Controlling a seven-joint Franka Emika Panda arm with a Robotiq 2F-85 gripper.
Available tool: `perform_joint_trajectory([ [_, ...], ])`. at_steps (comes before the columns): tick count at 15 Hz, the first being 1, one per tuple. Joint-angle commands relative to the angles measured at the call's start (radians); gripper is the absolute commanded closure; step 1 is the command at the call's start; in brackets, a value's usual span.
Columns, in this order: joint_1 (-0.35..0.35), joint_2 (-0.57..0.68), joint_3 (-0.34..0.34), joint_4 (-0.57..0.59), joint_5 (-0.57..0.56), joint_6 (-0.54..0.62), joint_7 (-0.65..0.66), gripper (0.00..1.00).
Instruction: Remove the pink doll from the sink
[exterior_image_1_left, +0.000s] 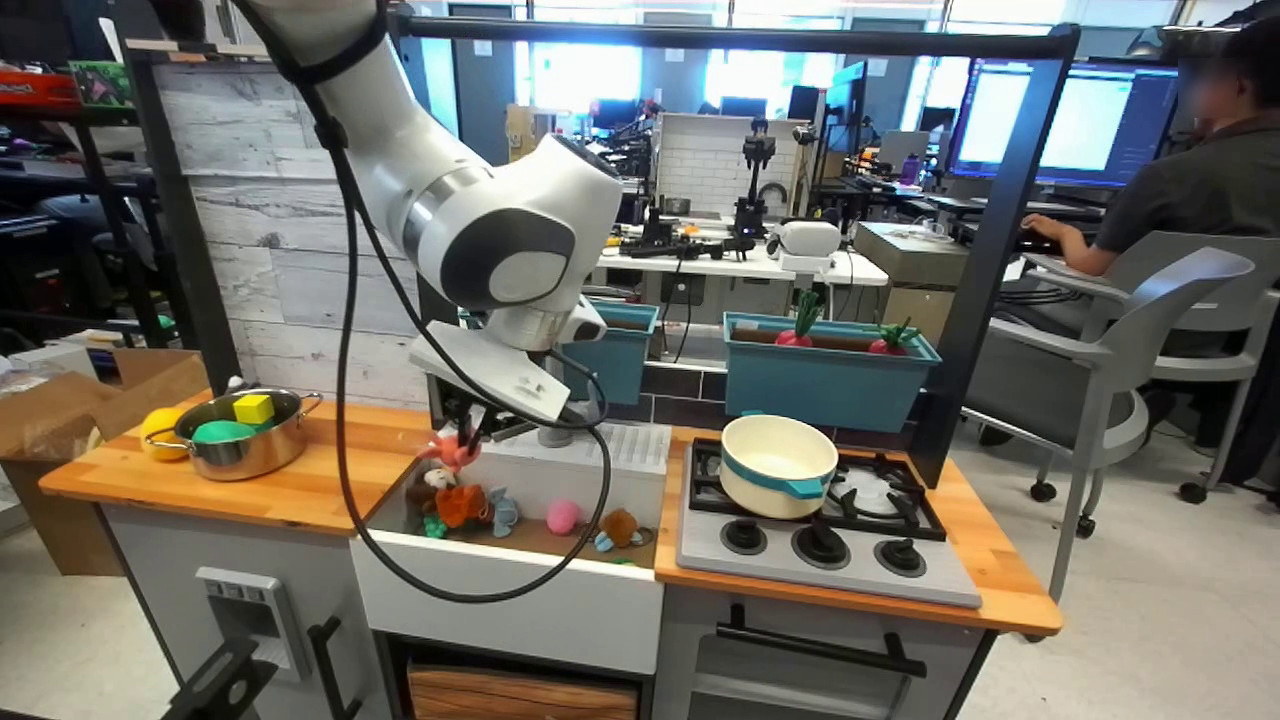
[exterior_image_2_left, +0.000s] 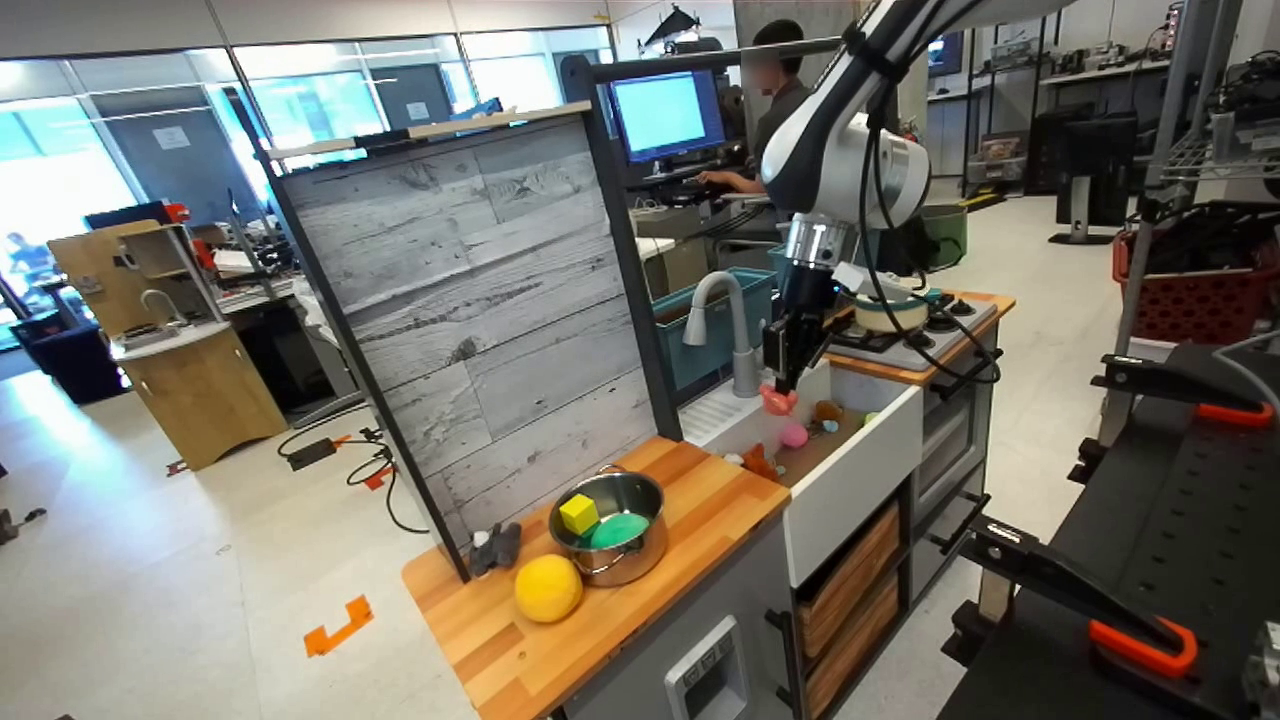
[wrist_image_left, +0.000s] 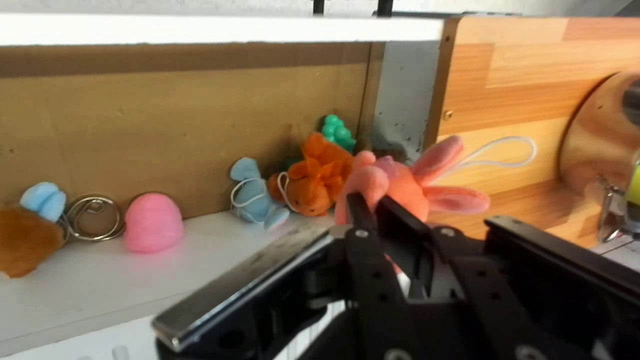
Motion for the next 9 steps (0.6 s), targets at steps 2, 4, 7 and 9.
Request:
perform_joint_trajectory([
  [2, 0.048, -0.192, 0.004, -0.287, 0.034, 0.08, 0.012, 0.97],
  [4, 0.099, -0.244, 0.009, -0.391, 0.036, 0.173, 0.041, 0.97],
  [7, 0.189, -0.245, 0.012, -0.458, 0.02, 0.343, 0.097, 0.97],
  [9, 0.258, -0.208, -0.003, -0.452, -0.01, 0.463, 0.148, 0.97],
])
